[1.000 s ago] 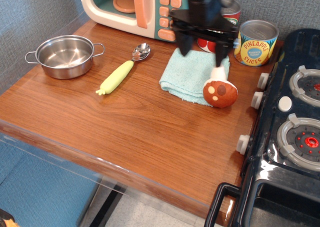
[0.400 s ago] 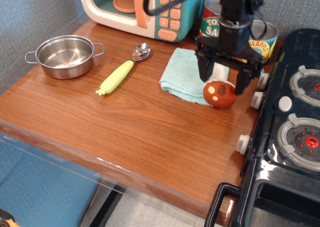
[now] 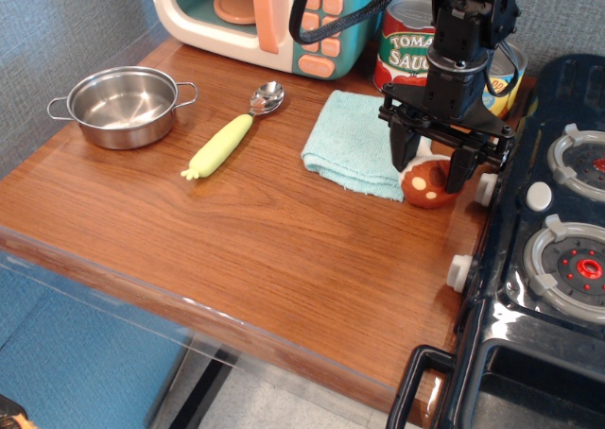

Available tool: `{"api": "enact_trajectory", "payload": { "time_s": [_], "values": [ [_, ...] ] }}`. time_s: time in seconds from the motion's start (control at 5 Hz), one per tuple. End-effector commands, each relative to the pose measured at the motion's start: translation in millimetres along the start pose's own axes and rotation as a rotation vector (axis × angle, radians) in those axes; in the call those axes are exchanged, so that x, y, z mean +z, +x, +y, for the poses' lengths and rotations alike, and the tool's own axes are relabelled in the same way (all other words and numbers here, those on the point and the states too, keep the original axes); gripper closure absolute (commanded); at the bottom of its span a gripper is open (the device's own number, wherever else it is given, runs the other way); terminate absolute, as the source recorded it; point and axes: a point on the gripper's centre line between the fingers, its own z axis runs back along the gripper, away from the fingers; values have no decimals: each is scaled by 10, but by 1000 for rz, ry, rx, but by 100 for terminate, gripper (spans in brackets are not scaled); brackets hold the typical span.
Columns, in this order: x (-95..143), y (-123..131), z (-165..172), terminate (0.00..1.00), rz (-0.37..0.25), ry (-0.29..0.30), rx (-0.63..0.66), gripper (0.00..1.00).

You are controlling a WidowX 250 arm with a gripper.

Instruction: Put the mushroom on the front on the counter

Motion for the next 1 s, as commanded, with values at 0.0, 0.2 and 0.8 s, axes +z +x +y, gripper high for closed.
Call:
{"api": "enact_trajectory", "payload": {
  "time_s": [0.0, 0.2, 0.8],
  "values": [
    [376, 172, 31, 0, -116, 15, -10, 100],
    [560, 207, 99, 0, -162, 10, -19, 100],
    [858, -478, 237, 0, -162, -5, -28, 100]
  ]
}}
